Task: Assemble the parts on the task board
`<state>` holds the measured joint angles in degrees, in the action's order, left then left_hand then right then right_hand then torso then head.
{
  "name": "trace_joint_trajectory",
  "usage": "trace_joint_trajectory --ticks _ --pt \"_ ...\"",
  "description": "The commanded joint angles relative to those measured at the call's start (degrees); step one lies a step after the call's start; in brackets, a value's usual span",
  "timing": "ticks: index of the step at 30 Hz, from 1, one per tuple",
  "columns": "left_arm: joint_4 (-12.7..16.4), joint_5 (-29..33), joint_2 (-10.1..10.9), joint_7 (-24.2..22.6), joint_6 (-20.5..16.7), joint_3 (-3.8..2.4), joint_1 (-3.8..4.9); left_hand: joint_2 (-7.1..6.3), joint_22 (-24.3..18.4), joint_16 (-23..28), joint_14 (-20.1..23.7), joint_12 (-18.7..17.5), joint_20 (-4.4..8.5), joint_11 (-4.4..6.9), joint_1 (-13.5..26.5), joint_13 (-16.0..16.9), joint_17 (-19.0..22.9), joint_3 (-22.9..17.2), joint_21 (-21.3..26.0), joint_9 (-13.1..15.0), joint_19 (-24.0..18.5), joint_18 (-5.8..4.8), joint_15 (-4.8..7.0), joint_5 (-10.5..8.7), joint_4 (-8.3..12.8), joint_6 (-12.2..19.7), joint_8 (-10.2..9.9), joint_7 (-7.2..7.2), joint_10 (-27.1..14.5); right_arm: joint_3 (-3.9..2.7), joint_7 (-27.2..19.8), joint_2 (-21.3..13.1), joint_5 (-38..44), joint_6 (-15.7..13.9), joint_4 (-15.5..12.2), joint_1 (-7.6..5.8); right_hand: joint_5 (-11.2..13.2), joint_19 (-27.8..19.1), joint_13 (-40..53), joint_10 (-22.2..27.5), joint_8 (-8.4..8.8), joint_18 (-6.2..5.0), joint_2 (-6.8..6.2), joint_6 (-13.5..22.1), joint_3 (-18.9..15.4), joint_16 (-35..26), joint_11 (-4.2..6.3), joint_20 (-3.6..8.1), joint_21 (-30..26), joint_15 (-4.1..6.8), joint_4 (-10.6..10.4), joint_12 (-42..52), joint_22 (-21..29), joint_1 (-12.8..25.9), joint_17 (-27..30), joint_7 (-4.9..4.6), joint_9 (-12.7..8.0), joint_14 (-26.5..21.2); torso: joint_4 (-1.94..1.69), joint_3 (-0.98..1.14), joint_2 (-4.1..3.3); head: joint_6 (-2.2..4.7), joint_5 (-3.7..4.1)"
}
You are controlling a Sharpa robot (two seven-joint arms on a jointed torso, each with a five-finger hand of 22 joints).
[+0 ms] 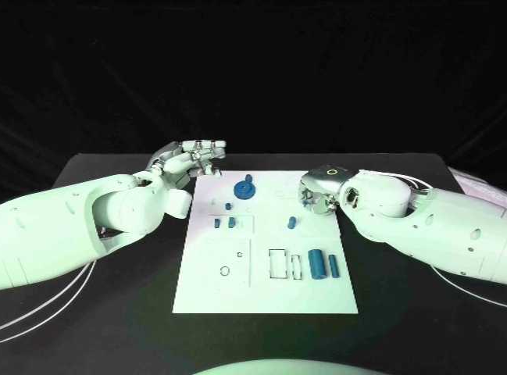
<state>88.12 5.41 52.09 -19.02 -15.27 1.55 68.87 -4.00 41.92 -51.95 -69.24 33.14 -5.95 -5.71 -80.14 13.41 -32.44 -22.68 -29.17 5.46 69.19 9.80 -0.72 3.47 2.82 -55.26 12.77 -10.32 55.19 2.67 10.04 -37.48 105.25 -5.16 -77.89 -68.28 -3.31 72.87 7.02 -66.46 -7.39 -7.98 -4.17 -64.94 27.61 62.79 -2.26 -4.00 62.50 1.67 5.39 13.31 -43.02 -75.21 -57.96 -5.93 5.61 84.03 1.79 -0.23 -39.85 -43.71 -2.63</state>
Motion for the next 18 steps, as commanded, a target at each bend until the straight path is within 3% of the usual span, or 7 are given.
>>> trace_joint_trajectory --ticks 1,6,11,18 --pt "0.00 -1.30 -0.20 0.95 1.97 -0.05 0.01 0.08 0.11 0.27 0.41 0.30 -0.21 0.27 -0.66 -0.12 0.08 -0.02 -0.03 0.07 -0.29 0.62 0.13 0.16 0.49 -0.03 0.48 0.18 -0.16 0.59 -0.50 0.51 1.03 1.16 0.63 1.14 0.20 0.41 -0.07 -0.41 0.26 -0.16 0.05 -0.25 -0.36 0.47 0.09 0.08 0.46 0.47 0.05 -0.34 -0.17 -0.31 -0.17 0.14 -0.07 1.49 0.05 -0.02 0.00 -0.04 0.10" --pt "-0.07 -1.57 -0.32 1.11 3.01 -0.05 0.01 0.38 0.52 0.30 0.60 0.47 0.07 0.57 -1.73 -0.31 0.26 -0.51 -0.37 0.16 -0.48 0.67 0.44 0.23 1.66 -0.53 1.09 0.55 0.16 0.60 -1.20 0.47 0.94 -1.71 0.65 1.46 0.27 1.07 -0.10 -1.04 0.01 0.10 0.39 -0.87 -0.61 1.52 0.23 0.13 1.40 0.54 0.11 -0.24 -1.65 -0.41 -1.32 0.26 0.14 1.79 0.05 -0.11 0.12 0.06 0.23" --pt "-0.20 -1.91 -0.39 1.24 3.88 -0.06 0.01 0.51 0.82 0.31 0.69 0.39 0.18 0.58 -2.00 -0.51 0.37 -0.75 -0.62 0.09 -0.66 0.65 0.49 0.26 2.16 -0.44 1.19 0.53 0.15 0.59 -1.86 -0.04 0.09 -4.82 0.03 1.59 0.33 1.85 -0.15 -1.72 -0.22 0.39 0.94 -1.45 -0.74 2.29 0.31 0.16 2.53 0.63 0.31 -0.20 -3.36 -0.74 -2.06 0.29 0.37 2.02 -0.03 0.00 0.02 0.20 0.18" --pt "-0.41 -2.64 -0.31 1.43 4.67 -0.06 0.01 0.52 0.92 0.29 0.68 0.38 0.21 0.58 -2.06 -0.56 0.39 -0.81 -0.71 0.07 -0.69 0.64 0.50 0.26 2.31 -0.41 1.22 0.53 0.17 0.37 -2.16 -1.44 -1.80 -7.54 -1.67 1.56 0.35 1.91 -0.20 -1.78 -0.23 0.41 0.95 -1.51 -0.88 2.08 0.25 0.16 2.62 0.61 0.25 -0.26 -3.46 -0.60 -1.77 0.22 0.41 1.99 0.01 -0.02 0.01 0.29 0.08"
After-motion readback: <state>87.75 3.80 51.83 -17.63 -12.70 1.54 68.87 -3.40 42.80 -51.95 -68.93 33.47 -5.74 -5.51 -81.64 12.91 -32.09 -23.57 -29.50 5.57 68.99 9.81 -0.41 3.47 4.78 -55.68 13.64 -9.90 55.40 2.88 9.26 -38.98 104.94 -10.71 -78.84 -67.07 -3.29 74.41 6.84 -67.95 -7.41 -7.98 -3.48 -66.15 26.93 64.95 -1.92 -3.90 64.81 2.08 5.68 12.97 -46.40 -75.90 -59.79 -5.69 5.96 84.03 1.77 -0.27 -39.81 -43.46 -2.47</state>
